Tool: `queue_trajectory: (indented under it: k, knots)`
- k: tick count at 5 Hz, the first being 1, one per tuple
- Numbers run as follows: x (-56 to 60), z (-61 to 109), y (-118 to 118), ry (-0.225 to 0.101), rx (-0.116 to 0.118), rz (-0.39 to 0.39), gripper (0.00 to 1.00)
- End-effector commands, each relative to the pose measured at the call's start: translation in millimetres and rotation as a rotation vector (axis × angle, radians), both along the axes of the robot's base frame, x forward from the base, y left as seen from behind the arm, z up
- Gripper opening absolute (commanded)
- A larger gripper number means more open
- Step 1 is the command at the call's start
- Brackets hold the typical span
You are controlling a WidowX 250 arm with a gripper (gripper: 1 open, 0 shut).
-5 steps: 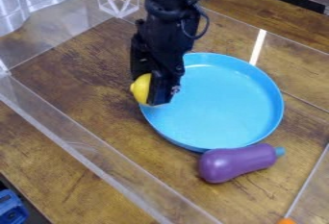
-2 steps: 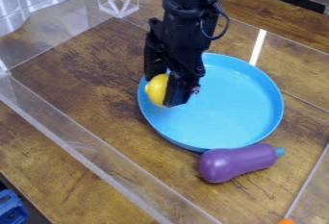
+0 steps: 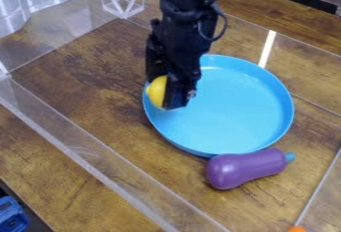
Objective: Put the lemon on the blue tray
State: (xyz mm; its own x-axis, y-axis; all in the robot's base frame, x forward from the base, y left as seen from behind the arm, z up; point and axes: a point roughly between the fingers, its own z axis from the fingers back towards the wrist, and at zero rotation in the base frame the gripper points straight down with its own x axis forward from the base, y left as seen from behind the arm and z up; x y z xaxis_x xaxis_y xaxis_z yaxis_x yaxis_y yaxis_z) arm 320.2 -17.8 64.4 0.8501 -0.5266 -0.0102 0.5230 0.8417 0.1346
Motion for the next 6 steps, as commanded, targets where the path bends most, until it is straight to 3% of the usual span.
queue_trajectory:
  k: [1,2,4,5,6]
  knots:
    - [0.6,11.2,4.2,-0.051,-0.001,-0.062,0.00]
    - [3.9,17.5,18.3,-0.051,0.006,-0.049,0.00]
    - [9.8,36.3,40.7,-0.082,0.003,-0.037,0.00]
    - [10.4,33.8,37.4,-0.081,0.008,-0.026,0.00]
    - [13.8,48.8,27.6,-0.081,0.012,-0.043,0.00]
